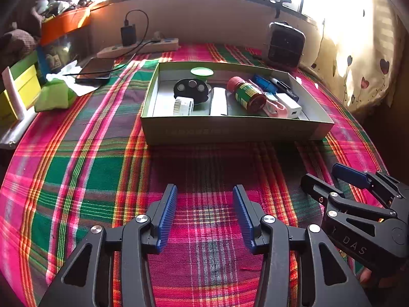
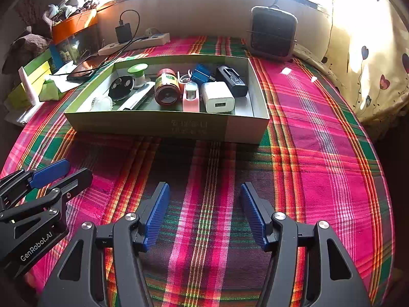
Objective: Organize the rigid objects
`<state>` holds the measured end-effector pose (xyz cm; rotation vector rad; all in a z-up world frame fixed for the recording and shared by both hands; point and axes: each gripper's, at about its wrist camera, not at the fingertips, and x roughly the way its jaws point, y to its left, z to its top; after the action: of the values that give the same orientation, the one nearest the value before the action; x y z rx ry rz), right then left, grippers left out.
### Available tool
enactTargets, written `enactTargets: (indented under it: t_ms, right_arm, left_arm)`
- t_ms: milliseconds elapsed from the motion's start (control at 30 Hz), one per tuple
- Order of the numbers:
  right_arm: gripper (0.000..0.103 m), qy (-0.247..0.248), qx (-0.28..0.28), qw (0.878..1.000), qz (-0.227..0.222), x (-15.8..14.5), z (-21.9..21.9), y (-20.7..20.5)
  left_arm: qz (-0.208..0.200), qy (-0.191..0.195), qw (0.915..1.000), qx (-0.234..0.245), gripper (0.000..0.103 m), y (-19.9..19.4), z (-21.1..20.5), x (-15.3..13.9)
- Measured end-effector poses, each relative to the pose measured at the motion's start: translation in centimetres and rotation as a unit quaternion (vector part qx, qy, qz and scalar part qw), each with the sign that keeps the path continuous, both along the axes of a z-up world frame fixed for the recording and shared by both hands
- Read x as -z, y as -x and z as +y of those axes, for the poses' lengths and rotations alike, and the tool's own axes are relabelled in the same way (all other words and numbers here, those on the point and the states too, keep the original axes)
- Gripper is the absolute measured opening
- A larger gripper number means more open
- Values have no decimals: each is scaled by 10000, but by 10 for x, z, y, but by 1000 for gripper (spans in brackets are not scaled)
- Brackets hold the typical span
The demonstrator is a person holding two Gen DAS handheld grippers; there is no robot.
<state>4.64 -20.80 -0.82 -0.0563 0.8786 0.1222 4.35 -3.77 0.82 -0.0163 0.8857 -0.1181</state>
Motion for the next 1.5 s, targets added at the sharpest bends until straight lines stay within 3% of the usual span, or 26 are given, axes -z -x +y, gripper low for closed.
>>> enactTargets:
  t_ms: [267, 1500]
  right_arm:
    - [64, -15, 10, 10000, 14, 0, -1, -1]
    - [69, 4, 89, 10000, 27, 2, -3, -2]
  left_arm:
    - [13, -415, 9991, 78, 52, 0, -12, 2]
    - [16, -395, 9992, 80, 53, -1, -12, 2]
